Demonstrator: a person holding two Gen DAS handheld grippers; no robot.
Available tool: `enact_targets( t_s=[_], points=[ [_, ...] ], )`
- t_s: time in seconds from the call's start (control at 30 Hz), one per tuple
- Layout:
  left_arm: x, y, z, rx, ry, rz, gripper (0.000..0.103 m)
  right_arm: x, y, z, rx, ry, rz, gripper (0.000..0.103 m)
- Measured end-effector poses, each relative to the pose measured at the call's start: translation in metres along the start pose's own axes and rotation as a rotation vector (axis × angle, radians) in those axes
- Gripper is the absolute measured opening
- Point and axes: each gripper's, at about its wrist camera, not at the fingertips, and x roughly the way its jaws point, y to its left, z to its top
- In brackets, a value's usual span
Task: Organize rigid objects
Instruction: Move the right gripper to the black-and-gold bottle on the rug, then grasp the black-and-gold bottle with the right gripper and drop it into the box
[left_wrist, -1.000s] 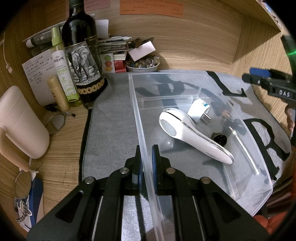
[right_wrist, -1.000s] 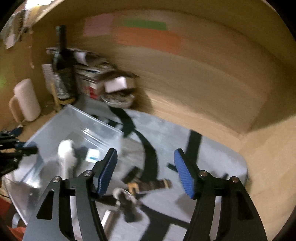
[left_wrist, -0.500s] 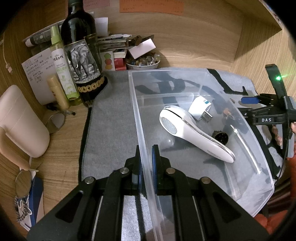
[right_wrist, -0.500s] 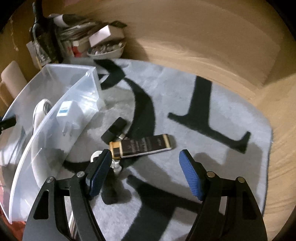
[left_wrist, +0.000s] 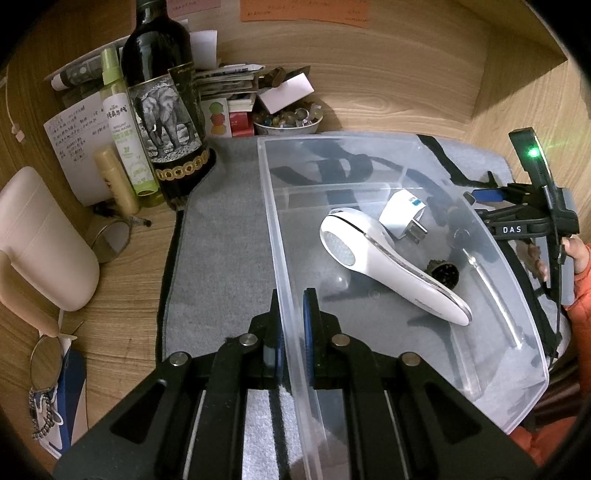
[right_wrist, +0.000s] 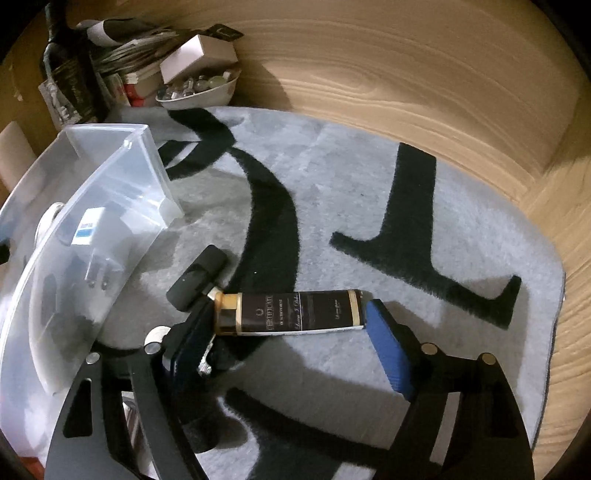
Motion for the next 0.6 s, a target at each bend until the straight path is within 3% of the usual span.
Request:
enact_targets(
  t_s=[0.23,0.6],
  points=[
    [-0.001,-0.001,0.0,0.002,0.0,-0.001,0.008,-0.014,0.002,0.0,0.0,-0.025,-0.007,0.079],
    [0.0,0.0,-0.002,0.01,-0.006,0.0,0.008,-0.082,0.029,0.015,-0.039,-0.199,0.014,0.08]
  ],
)
